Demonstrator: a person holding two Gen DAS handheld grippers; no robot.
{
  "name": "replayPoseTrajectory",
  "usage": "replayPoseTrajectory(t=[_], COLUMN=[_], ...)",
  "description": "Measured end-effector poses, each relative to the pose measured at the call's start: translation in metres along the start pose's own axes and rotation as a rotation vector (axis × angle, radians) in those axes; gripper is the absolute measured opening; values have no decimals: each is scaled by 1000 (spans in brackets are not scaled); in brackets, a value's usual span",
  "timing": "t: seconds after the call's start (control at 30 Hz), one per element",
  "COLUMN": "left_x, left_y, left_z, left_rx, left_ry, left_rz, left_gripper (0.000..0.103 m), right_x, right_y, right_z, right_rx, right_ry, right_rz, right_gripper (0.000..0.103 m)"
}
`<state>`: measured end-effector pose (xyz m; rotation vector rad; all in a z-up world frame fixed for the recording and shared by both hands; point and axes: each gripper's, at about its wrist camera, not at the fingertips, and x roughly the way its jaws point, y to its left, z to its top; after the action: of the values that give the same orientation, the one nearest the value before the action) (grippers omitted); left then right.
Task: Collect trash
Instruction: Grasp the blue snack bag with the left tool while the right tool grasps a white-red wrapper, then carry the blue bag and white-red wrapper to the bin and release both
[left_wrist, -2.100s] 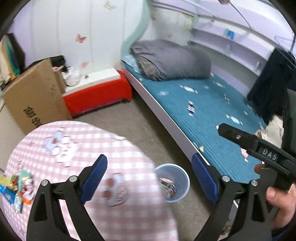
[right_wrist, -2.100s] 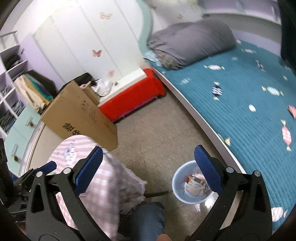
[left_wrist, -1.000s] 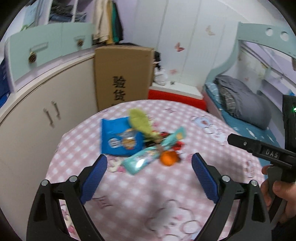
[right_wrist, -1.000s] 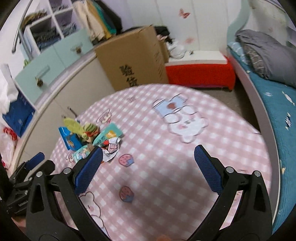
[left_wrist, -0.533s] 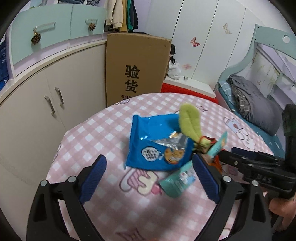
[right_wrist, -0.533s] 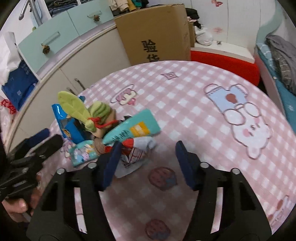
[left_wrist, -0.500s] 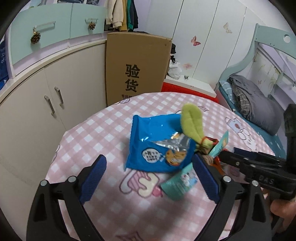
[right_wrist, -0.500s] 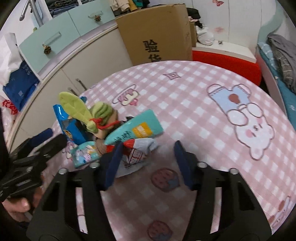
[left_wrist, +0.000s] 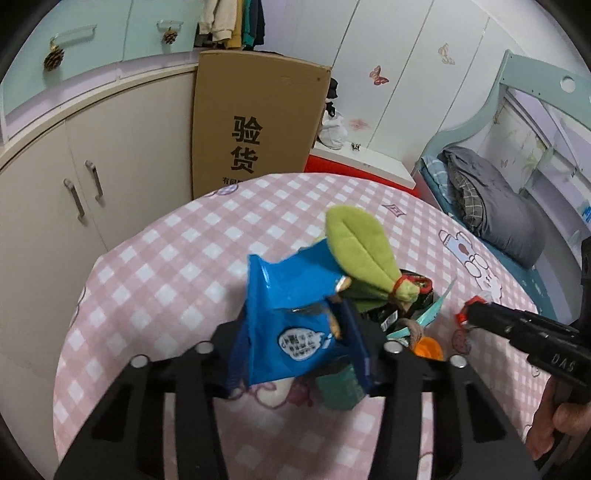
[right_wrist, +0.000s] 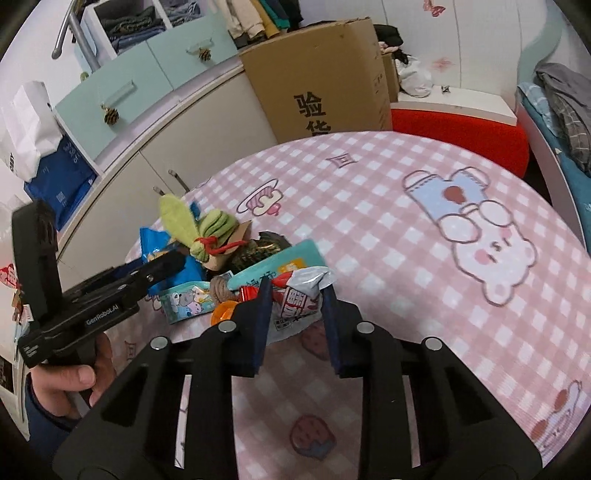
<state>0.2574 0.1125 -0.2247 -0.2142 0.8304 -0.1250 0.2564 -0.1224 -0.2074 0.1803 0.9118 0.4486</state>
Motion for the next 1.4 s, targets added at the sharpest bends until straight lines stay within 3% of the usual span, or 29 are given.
replayPoseTrajectory(t=[0.23, 0.5, 0.73, 1.03, 1.4], left_x=[-21, -54, -95, -139, -135], left_y=[9, 27, 8, -74, -215], left_z=[-13, -15, -3, 15, 11], left_rx=[-36, -87, -63, 63, 234], left_ry=[-30, -88, -184, -282, -267], left_rz=[6, 55, 57, -51, -236], left_gripper=[34, 33, 33, 33, 33], right_x=[-26, -52, -81, -132, -222], right_y=[-16, -24, -30, -58, -142], right_z=[-8, -12, -15, -25, -57], right_rx=[34, 52, 60, 90, 204], right_ry=[-30, -78, -134, -227, -365], right_rz=[-4, -4, -12, -42, -132], right_gripper=[26, 26, 26, 26, 26])
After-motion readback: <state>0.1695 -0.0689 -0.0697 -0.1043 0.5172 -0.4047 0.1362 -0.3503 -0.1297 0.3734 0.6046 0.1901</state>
